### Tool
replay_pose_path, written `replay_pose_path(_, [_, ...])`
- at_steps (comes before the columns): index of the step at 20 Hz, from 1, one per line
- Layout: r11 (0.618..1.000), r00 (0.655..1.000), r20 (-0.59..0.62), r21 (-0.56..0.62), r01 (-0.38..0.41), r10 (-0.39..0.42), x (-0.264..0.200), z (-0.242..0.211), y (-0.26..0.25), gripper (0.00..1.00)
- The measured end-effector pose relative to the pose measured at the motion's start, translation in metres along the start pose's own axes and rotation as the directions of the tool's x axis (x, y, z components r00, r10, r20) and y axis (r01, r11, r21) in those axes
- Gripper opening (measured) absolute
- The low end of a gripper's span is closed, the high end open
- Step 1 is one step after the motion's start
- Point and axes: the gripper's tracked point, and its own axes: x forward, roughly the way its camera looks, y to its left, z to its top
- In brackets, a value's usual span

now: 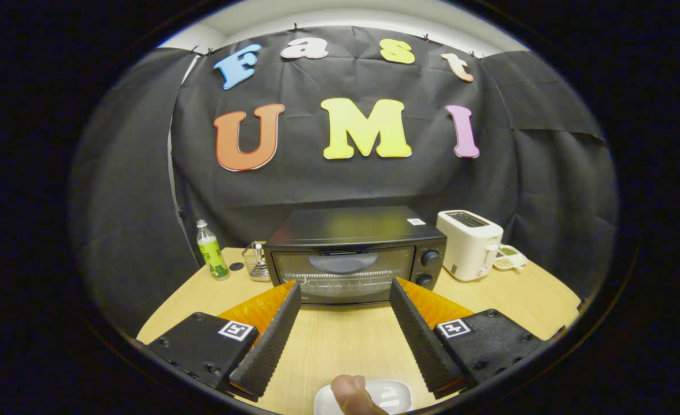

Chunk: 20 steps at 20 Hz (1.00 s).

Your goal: Open the toaster oven, put the food inside, and close the toaster oven door.

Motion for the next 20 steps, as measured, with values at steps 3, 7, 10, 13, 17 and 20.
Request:
replay_pose_path(3, [1.000,1.000,0.021,0.005,0.010,-0.010,-0.038,0.019,-0.005,1.00])
replay_pose_path(7, [1.000,0.995,0.102,-0.018,0.014,-0.012,-0.095,0.052,-0.012,1.00])
replay_pose_path(10, [0.999,0.985,0.172,-0.038,0.038,-0.030,-0.136,0.070,-0.017,1.00])
replay_pose_path(13, [0.999,0.976,0.213,-0.028,0.044,-0.037,-0.174,0.082,-0.021,1.00])
replay_pose_path(17, [0.999,0.979,0.204,-0.036,0.026,-0.018,-0.217,0.075,-0.020,1.00])
replay_pose_path(20, [0.997,0.975,0.219,-0.058,0.046,-0.033,-0.245,0.071,-0.027,1.00])
